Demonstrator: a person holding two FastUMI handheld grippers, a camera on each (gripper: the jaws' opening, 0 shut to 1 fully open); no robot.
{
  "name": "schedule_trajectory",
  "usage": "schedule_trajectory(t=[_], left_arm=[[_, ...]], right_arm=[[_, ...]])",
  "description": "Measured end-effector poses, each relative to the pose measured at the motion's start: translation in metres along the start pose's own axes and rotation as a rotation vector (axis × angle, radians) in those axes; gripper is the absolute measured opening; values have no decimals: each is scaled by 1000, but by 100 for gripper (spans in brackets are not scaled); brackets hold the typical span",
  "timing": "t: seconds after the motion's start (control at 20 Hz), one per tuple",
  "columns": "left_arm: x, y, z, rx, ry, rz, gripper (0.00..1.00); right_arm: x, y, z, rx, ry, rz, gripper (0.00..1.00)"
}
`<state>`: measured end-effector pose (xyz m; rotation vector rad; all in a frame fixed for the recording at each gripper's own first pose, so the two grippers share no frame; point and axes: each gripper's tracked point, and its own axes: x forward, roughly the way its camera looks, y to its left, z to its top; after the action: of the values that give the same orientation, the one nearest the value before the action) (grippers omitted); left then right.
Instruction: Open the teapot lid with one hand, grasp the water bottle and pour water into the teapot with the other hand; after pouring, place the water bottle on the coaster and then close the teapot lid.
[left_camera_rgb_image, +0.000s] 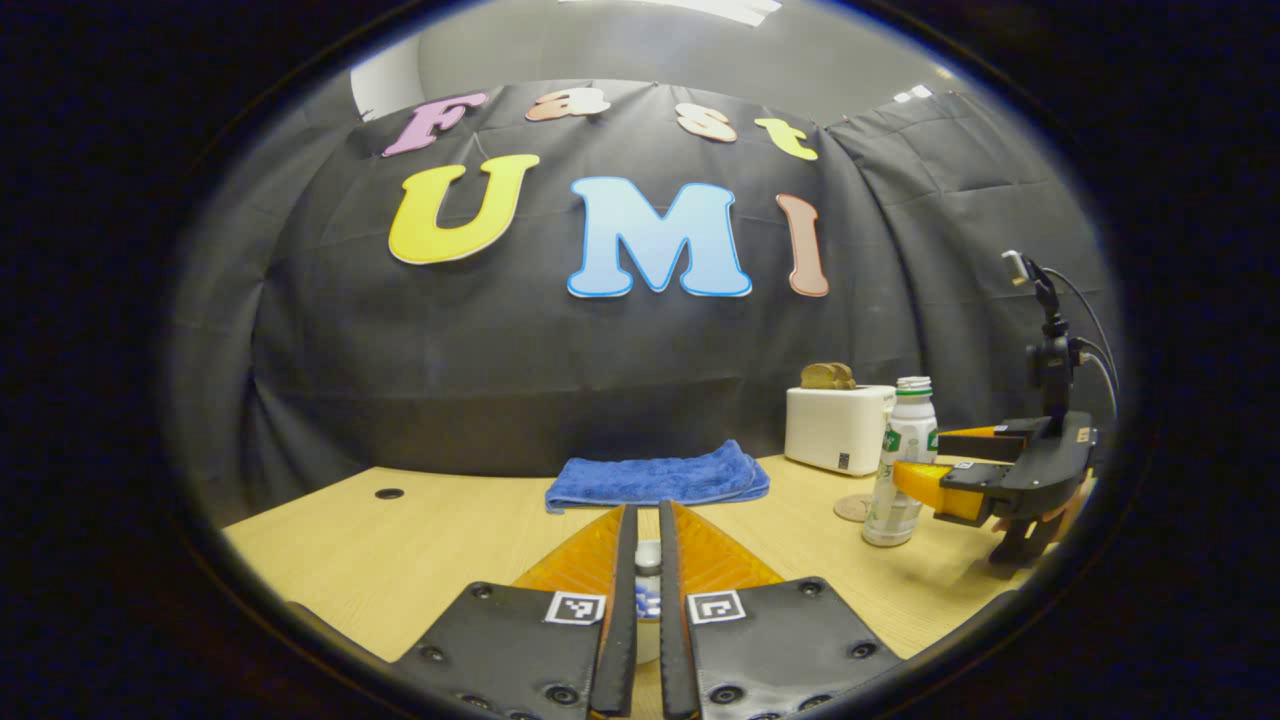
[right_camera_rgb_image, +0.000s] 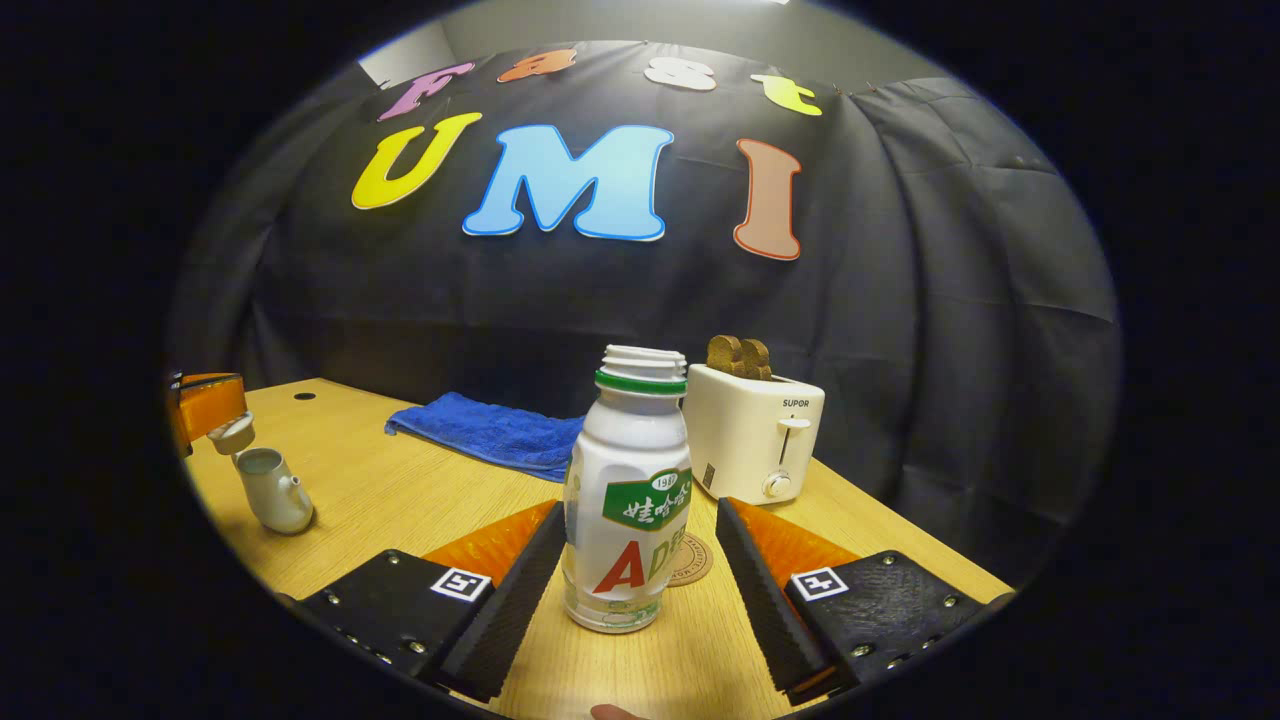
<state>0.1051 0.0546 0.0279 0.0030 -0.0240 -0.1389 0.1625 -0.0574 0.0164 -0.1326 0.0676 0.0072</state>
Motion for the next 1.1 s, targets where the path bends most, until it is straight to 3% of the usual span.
schedule_trajectory(t=[0.05, 0.2, 0.3, 0.5, 0.55, 0.6, 1.0, 1.1], left_arm=[[0, 1, 1, 2, -1, 0, 16], [2, 0, 2, 0, -1, -3, 20], [2, 0, 2, 1, 0, -2, 16], [-1, 2, 5, -4, -10, 1, 20], [-1, 2, 6, -4, -13, 1, 20], [-2, 2, 6, -4, -14, 2, 20], [-17, 0, 24, -16, -51, -7, 20], [-34, -3, 35, 6, -74, -8, 16]], right_arm=[[3, -1, 0, -3, -2, -2, 93], [17, 1, -11, -16, 29, 2, 93], [22, 3, -20, -19, 60, 8, 93], [20, -2, -17, 41, 49, 4, 92], [21, -4, -18, 53, 50, 0, 88], [20, -3, -19, 57, 51, 4, 77], [4, 4, -3, 30, 30, 32, 70], [-3, 10, 1, 16, 27, 48, 70]])
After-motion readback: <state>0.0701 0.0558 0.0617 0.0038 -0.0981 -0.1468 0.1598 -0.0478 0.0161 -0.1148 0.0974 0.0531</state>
